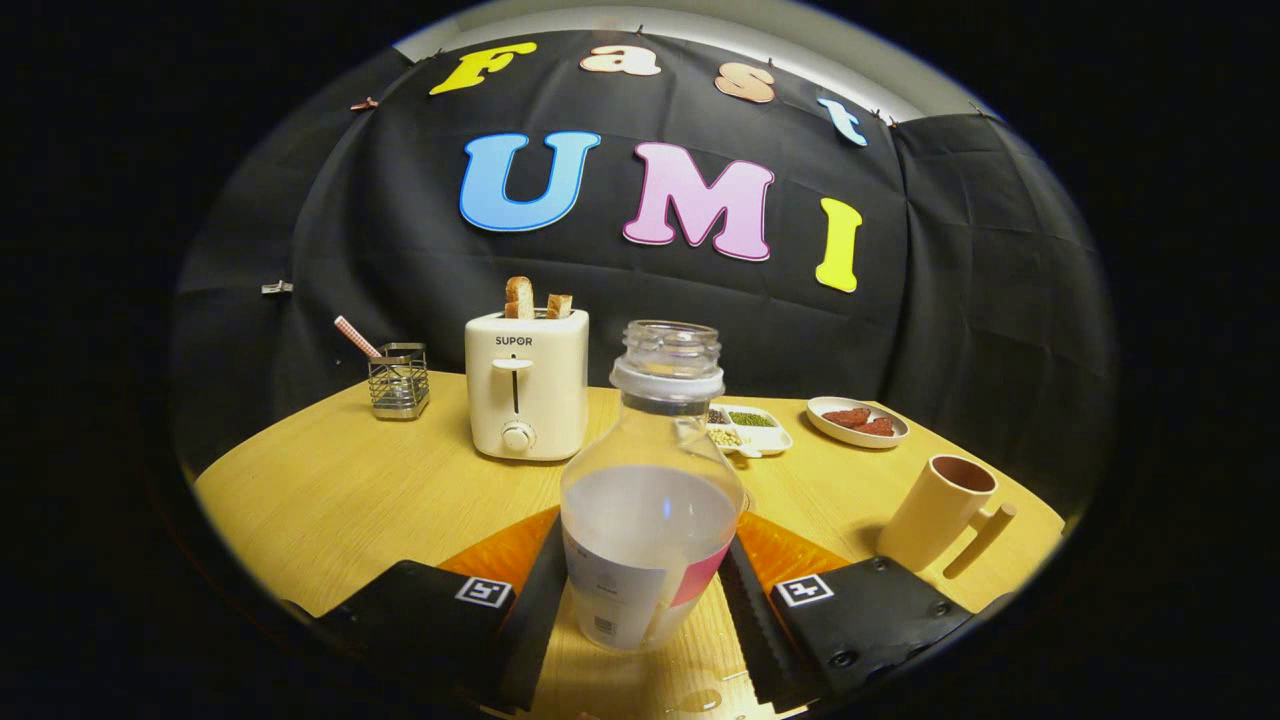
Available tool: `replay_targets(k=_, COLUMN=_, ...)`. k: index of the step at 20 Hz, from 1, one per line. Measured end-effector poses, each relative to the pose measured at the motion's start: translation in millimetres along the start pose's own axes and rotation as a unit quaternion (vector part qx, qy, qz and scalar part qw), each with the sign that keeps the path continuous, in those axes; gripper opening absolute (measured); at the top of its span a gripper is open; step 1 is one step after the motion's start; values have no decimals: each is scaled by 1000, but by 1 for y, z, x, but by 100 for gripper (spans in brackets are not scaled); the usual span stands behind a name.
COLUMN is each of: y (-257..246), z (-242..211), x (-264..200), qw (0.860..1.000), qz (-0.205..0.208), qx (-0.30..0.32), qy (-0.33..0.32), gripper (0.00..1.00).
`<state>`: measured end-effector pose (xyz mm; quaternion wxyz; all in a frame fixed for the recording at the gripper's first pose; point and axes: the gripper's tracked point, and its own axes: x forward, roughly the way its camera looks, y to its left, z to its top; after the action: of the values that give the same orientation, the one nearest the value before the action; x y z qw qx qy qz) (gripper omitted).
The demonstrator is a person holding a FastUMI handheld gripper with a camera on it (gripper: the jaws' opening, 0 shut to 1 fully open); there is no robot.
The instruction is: Take the bottle from table, then pour the juice into the cup, finally place the bottle on the coaster
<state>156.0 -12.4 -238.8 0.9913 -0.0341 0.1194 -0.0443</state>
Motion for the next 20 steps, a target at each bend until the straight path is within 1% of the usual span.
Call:
replay_targets(k=3, y=5, z=0, x=0, qw=1000, qz=9, qx=11, qy=8, gripper=77)
replay_targets(k=4, y=3, z=2, x=0, qw=1000, qz=5, qx=9, qy=8, gripper=73)
replay_targets(k=5, y=0, z=6, x=-3, qw=1000, qz=5, qx=5, qy=8, gripper=73)
replay_targets(k=6, y=-2, z=12, x=-4, qw=1000, qz=5, qx=5, qy=5, gripper=71)
replay_targets(k=9, y=-13, z=34, x=-7, qw=1000, qz=0, qx=26, qy=0, gripper=71)
replay_targets(k=11, y=-22, z=39, x=-10, qw=999, qz=-4, qx=45, qy=12, gripper=69)
replay_targets(k=13, y=-34, z=46, x=-12, qw=997, qz=-10, qx=77, qy=19, gripper=69)
replay_targets(k=15, y=-44, z=52, x=-12, qw=991, qz=-15, qx=127, qy=28, gripper=69)
replay_targets(k=17, y=-42, z=57, x=-16, qw=984, qz=0, qx=172, qy=46, gripper=69)
replay_targets(k=20, y=-56, z=74, x=-21, qw=974, qz=1, qx=220, qy=48, gripper=69)
